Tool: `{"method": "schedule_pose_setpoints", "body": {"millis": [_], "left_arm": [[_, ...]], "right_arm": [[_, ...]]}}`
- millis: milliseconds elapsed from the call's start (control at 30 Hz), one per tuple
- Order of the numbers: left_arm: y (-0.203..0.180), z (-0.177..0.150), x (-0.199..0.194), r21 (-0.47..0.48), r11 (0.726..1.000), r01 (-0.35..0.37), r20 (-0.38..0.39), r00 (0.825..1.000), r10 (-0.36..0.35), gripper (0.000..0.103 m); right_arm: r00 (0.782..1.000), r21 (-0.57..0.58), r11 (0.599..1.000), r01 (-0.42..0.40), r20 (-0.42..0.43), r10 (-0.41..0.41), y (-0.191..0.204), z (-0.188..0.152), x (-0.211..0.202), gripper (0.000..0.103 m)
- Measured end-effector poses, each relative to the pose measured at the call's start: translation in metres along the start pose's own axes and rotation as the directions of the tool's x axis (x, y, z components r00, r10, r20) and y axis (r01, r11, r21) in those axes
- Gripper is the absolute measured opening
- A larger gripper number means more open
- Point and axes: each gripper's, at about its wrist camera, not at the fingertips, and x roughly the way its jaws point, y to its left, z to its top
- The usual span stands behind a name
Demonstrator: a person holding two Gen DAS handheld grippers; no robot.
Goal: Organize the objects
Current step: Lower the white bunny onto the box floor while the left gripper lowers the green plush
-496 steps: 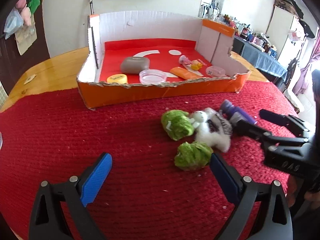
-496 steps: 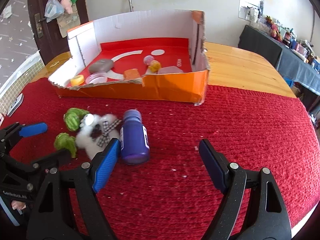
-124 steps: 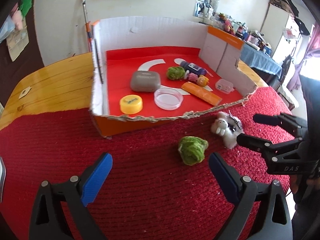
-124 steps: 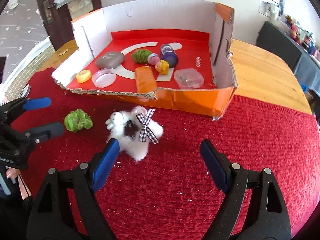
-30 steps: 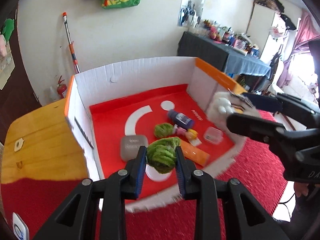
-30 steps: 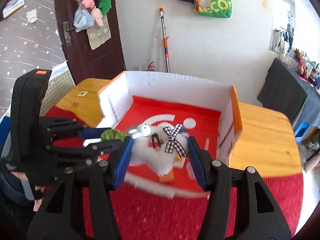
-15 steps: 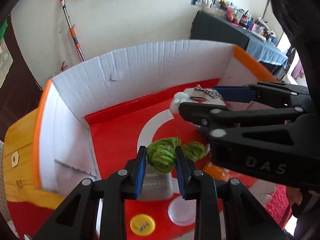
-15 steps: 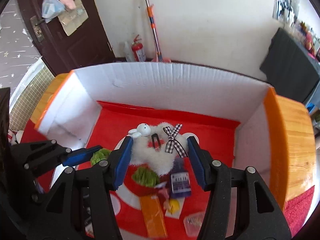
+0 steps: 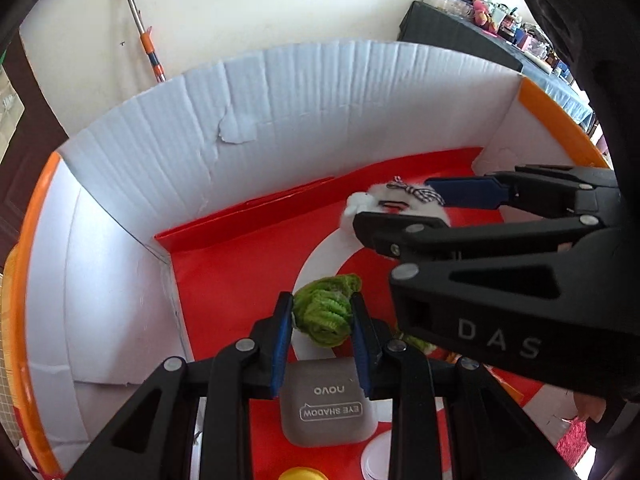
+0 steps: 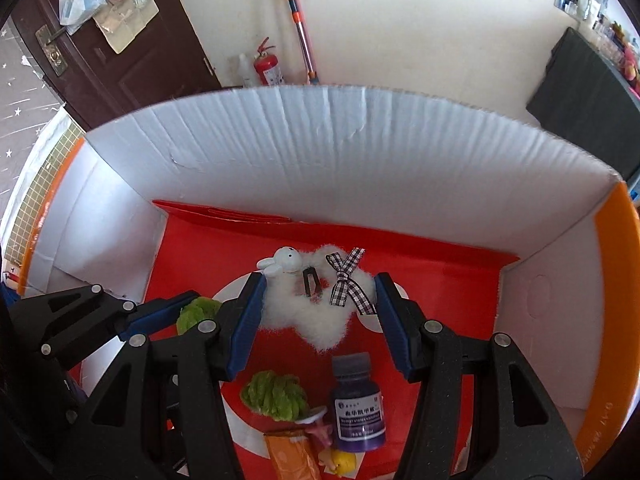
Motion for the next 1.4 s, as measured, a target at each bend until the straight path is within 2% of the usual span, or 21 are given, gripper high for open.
{"method": "schedule_pose_setpoints", "body": {"millis": [500, 833, 1067, 1133, 1400], "left_arm": [[-0.001, -0.010, 0.004, -0.015, 1.000, -0.013, -0.010, 1.000, 0.013, 0.030], [0.001, -0.018, 0.000, -0.010, 1.000, -0.014, -0.005, 1.000, 0.014, 0.030], [-0.003, -0.015, 0.001, -0.013, 1.000, -0.013, -0.004, 1.000, 0.013, 0.032], [-0.002, -0.004, 0.003, -0.012, 1.000, -0.018, -0.003, 1.000, 0.018, 0.035], [-0.003, -0.004, 0.002, -0.011, 1.000, -0.018, 0.001, 1.000, 0.019, 0.037]], "right_arm": [[0.998, 0.006, 1.000, -0.005, -0.055, 0.006, 0.001, -0.007, 0.012, 0.054], [0.998, 0.019, 1.000, -0.008, -0.061, 0.009, 0.003, -0.009, 0.010, 0.055], [0.998, 0.004, 1.000, 0.011, -0.064, -0.011, 0.003, -0.013, 0.007, 0.055], [0.998, 0.007, 1.000, 0.011, -0.065, -0.010, 0.003, -0.013, 0.006, 0.055], [0.998, 0.009, 1.000, 0.014, -0.066, -0.014, 0.003, -0.011, 0.006, 0.056]]}}
